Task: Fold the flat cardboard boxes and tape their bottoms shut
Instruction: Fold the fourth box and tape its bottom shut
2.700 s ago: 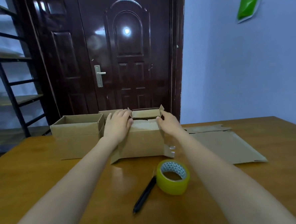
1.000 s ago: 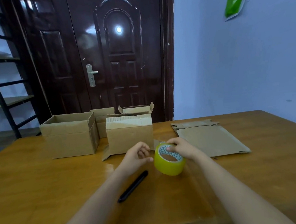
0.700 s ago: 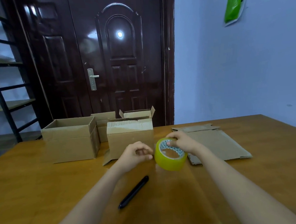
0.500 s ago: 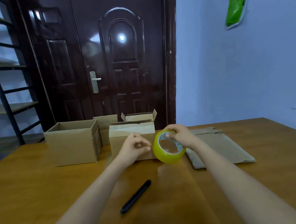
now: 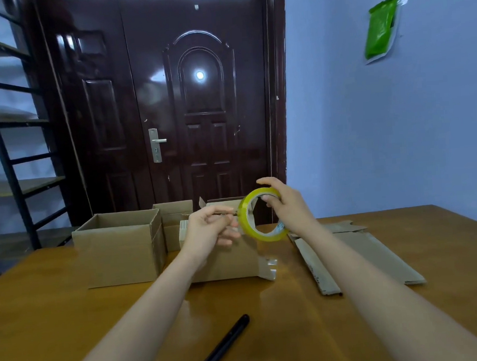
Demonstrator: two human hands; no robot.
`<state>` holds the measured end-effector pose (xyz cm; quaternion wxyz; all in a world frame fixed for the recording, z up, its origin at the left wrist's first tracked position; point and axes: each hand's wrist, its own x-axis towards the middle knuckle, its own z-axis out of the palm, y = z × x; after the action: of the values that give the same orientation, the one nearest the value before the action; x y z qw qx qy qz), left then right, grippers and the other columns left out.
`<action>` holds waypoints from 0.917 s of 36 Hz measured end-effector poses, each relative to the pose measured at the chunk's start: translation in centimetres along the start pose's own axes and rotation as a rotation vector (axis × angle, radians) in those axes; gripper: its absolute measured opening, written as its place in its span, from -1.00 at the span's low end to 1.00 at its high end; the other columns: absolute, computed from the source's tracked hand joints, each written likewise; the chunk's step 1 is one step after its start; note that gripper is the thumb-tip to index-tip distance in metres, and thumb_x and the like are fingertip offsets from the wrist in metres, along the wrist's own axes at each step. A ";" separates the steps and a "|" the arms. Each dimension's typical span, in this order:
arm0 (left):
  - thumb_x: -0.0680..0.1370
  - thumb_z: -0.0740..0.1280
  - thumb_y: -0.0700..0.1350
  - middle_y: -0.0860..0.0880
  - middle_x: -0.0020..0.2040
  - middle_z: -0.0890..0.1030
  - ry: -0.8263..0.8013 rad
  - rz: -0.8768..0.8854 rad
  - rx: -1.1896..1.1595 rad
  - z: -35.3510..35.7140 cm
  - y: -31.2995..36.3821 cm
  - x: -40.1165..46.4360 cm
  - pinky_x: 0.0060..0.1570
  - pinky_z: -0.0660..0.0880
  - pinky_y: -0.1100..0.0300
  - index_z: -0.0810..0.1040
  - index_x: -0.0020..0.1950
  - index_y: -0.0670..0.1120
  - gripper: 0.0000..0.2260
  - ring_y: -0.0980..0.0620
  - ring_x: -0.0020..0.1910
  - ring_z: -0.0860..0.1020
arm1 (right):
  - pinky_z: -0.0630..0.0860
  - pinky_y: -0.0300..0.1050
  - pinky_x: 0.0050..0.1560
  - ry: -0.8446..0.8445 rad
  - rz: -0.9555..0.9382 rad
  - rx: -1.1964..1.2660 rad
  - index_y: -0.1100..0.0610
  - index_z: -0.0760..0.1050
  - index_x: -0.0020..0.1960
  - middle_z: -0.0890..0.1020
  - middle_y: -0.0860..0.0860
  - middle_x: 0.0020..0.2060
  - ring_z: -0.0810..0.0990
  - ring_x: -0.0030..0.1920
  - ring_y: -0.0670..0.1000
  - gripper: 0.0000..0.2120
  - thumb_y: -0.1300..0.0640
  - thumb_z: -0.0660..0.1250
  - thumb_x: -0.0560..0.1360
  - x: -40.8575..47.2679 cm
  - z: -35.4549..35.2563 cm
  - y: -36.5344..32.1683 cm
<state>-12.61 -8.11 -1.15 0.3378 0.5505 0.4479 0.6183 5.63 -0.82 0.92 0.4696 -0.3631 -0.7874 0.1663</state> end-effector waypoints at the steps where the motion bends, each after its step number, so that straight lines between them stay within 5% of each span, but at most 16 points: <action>1: 0.54 0.32 -0.28 -0.14 -0.22 0.69 0.010 -0.006 -0.028 -0.1 0.1 0.1 -0.40 0.60 0.17 0.60 -0.01 -0.13 -0.90 -0.07 -0.32 0.67 | 0.45 -0.22 0.03 0.004 -0.011 0.013 0.02 0.44 0.28 0.56 -0.05 -0.06 0.54 -0.02 -0.04 -0.70 0.21 0.25 0.57 0.2 0.0 -0.2; 9: 0.57 0.28 -0.17 -0.10 -0.15 0.67 0.052 -0.124 -0.197 0.0 1.1 1.0 -0.14 0.63 -0.08 0.60 -0.09 -0.19 -0.85 -0.13 -0.13 0.68 | 0.33 -0.52 -0.05 0.048 -0.093 -0.008 0.06 0.48 0.24 0.51 -0.03 0.06 0.45 -0.01 -0.17 -0.70 0.22 0.32 0.52 1.5 -0.2 -1.2; 17: 0.52 0.39 -0.20 -0.06 -0.26 0.66 0.185 -0.215 -0.181 0.6 1.9 2.2 -0.23 0.64 0.15 0.49 -0.09 -0.14 -0.91 0.08 -0.34 0.64 | 0.39 -0.44 0.02 0.012 -0.142 0.120 -0.03 0.55 0.09 0.52 -0.14 -0.02 0.48 0.03 -0.28 -0.70 0.26 0.43 0.42 1.7 -0.1 -2.0; 23: 0.53 0.31 -0.33 -0.13 -0.23 0.61 0.293 -0.308 -0.473 1.3 2.2 2.9 -0.36 0.61 0.20 0.41 -0.13 -0.14 -0.87 0.01 -0.28 0.62 | 0.43 -0.47 -0.03 0.014 -0.035 0.360 -0.07 0.53 0.10 0.55 -0.22 0.02 0.51 0.00 -0.33 -0.66 0.27 0.43 0.43 1.5 -0.7 -2.5; 29: 0.53 0.31 -0.35 -0.15 -0.24 0.58 0.293 -0.327 -0.664 2.2 2.3 2.6 -0.24 0.63 0.13 0.40 -0.12 -0.15 -0.86 -0.01 -0.25 0.62 | 0.48 -0.29 0.07 0.057 0.106 0.504 -0.05 0.49 0.18 0.57 -0.08 0.06 0.54 0.08 -0.10 -0.61 0.24 0.44 0.42 1.6 -1.0 -1.7; 33: 0.55 0.28 -0.35 -0.14 -0.28 0.54 0.287 -0.379 -0.787 2.7 2.1 2.6 -0.09 0.60 0.04 0.41 -0.11 -0.17 -0.88 -0.01 -0.23 0.59 | 0.53 -0.05 0.05 0.039 0.225 0.727 0.03 0.52 0.09 0.63 0.04 -0.12 0.62 -0.05 0.06 -0.74 0.25 0.40 0.45 1.1 -0.9 -1.1</action>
<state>-10.26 -6.09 1.78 0.5626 0.1975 0.3141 0.7388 5.65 -0.85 2.68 0.5614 -0.2597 -0.6232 0.4784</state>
